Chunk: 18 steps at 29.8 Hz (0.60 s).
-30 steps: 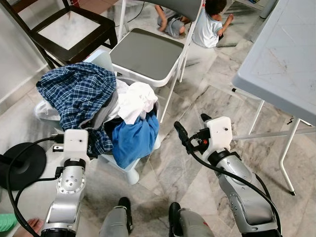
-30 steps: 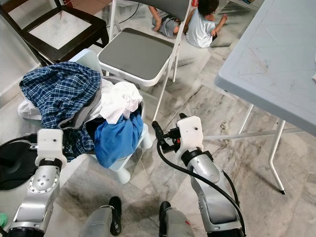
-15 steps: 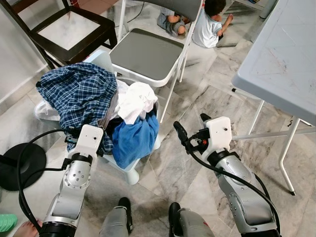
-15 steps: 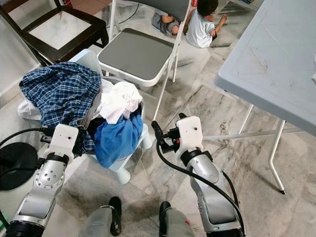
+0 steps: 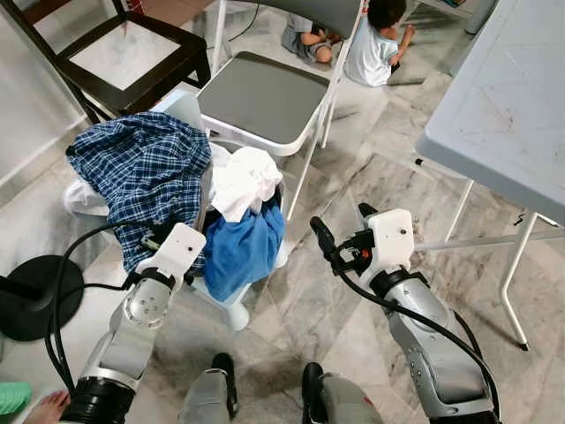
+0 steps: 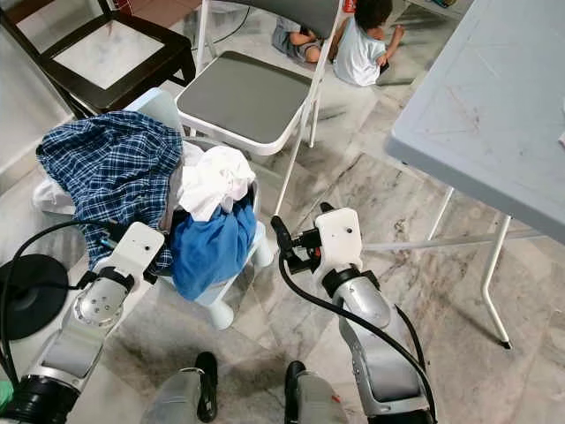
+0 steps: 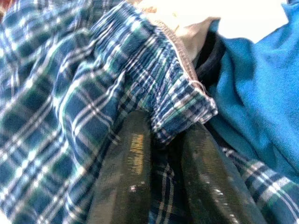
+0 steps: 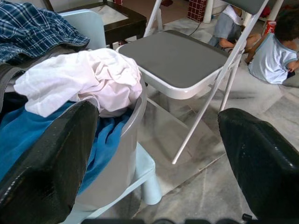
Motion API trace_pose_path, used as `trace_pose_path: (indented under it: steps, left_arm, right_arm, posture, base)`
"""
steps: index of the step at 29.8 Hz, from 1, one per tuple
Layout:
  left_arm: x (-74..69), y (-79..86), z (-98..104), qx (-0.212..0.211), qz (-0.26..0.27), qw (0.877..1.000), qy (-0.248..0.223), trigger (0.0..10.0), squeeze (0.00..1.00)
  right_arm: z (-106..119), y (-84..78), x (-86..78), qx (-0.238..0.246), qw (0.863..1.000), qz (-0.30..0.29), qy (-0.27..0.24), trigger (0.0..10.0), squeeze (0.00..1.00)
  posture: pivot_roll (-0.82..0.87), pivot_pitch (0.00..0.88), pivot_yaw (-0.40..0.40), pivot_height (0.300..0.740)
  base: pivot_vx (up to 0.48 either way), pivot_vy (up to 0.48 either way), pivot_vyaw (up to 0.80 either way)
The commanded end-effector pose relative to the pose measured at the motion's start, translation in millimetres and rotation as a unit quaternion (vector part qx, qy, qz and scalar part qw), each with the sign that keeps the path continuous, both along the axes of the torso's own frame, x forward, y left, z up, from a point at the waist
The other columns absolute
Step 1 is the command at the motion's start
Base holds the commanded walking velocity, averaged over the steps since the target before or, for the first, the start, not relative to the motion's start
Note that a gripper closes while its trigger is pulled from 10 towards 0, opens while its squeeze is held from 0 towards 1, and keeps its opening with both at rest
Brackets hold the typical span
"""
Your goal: Hang hanger
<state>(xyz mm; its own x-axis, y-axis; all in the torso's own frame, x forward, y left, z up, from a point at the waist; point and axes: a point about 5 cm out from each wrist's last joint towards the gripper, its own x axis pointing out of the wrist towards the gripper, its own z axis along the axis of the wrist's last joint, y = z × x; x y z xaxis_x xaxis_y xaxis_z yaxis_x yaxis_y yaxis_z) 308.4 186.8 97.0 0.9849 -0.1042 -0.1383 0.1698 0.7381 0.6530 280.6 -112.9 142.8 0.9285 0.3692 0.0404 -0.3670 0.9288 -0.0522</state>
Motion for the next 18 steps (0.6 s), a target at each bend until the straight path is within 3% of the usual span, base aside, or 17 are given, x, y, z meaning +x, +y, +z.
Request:
trace_pose_path:
  steps: [1,18]
  left_arm:
    - [-2.0,-0.3,-4.4,0.027,-0.017,0.999,0.005,0.0,0.00]
    - [1.1,-3.8,-1.3,0.068,-0.051,0.996,-0.010,0.0,0.00]
  right_arm:
    - [-6.8,-0.9,-2.2,-0.003,1.000,-0.001,0.011,10.0,0.00]
    - [-7.0,-1.4,-0.9,-0.001,1.000,-0.005,0.010,10.0,0.00]
  posture:
    - [0.02,0.298,-0.014,0.740]
    - [0.02,0.293,-0.010,0.740]
  base:
    - [0.000,0.000,0.00]
    - [0.000,0.000,0.00]
